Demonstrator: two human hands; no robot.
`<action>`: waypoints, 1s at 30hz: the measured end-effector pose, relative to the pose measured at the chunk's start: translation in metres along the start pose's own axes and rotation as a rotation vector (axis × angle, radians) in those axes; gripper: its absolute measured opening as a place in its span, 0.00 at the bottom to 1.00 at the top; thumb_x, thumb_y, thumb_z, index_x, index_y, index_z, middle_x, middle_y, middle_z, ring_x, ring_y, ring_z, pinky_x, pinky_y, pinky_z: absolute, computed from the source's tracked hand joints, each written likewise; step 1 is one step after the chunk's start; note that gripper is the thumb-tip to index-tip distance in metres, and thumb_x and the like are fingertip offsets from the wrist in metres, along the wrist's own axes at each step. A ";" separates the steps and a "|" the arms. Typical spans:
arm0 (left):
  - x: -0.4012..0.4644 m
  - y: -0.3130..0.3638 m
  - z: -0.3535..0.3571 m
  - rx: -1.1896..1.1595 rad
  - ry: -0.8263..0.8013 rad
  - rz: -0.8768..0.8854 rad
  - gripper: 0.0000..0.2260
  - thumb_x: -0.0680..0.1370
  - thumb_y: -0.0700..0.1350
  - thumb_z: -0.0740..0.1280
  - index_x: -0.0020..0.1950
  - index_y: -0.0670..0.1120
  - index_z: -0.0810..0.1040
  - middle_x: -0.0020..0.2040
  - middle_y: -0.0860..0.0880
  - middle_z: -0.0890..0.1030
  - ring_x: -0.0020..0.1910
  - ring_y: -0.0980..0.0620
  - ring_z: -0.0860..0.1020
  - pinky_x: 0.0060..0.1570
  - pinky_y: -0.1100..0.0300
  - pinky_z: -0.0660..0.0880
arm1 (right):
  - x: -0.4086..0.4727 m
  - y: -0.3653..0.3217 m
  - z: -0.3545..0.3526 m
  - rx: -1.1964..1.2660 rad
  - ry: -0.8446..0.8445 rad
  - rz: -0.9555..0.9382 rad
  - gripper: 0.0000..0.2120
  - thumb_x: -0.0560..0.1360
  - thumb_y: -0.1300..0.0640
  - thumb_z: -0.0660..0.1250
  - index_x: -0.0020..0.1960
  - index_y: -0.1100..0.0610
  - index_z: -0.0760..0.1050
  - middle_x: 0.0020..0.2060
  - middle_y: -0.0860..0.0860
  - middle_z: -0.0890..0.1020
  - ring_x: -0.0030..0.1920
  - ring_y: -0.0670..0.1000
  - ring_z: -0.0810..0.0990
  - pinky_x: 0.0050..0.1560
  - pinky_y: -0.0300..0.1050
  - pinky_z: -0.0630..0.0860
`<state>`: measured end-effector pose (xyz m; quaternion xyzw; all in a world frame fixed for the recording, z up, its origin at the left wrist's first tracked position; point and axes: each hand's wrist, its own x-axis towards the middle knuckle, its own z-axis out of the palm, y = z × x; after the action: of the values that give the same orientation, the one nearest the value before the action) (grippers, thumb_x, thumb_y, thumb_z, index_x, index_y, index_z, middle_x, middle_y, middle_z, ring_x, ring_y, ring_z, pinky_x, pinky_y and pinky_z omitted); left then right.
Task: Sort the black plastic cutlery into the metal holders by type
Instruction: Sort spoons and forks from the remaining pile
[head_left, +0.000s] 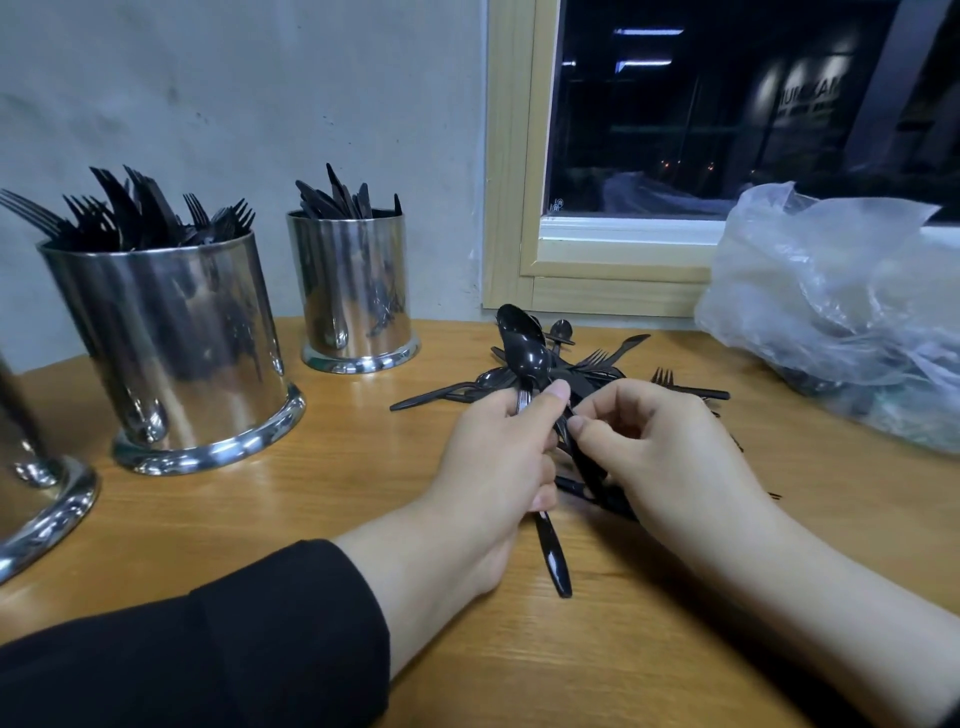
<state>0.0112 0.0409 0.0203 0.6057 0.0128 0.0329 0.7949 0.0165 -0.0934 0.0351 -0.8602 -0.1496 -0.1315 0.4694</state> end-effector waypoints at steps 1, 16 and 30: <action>0.000 0.000 0.000 0.002 -0.004 0.010 0.09 0.83 0.49 0.67 0.48 0.46 0.73 0.29 0.55 0.65 0.25 0.56 0.60 0.22 0.64 0.57 | -0.001 -0.002 0.000 0.024 -0.011 0.009 0.07 0.77 0.55 0.69 0.41 0.53 0.79 0.31 0.51 0.83 0.28 0.45 0.76 0.32 0.39 0.72; -0.006 0.007 -0.003 -0.063 -0.031 0.047 0.13 0.83 0.50 0.66 0.54 0.39 0.78 0.25 0.55 0.72 0.21 0.58 0.66 0.22 0.63 0.61 | -0.007 -0.011 0.000 0.503 -0.179 0.209 0.06 0.80 0.60 0.68 0.50 0.61 0.82 0.38 0.59 0.86 0.39 0.60 0.86 0.44 0.52 0.85; 0.001 0.005 -0.009 -0.099 -0.033 0.062 0.15 0.80 0.55 0.70 0.46 0.45 0.76 0.28 0.48 0.65 0.27 0.50 0.60 0.33 0.49 0.63 | -0.010 -0.011 -0.001 0.367 -0.193 0.097 0.10 0.81 0.60 0.66 0.45 0.59 0.83 0.32 0.58 0.84 0.29 0.53 0.82 0.33 0.39 0.77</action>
<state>0.0114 0.0515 0.0230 0.5662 -0.0206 0.0481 0.8226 0.0031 -0.0896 0.0406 -0.7751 -0.1740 0.0038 0.6074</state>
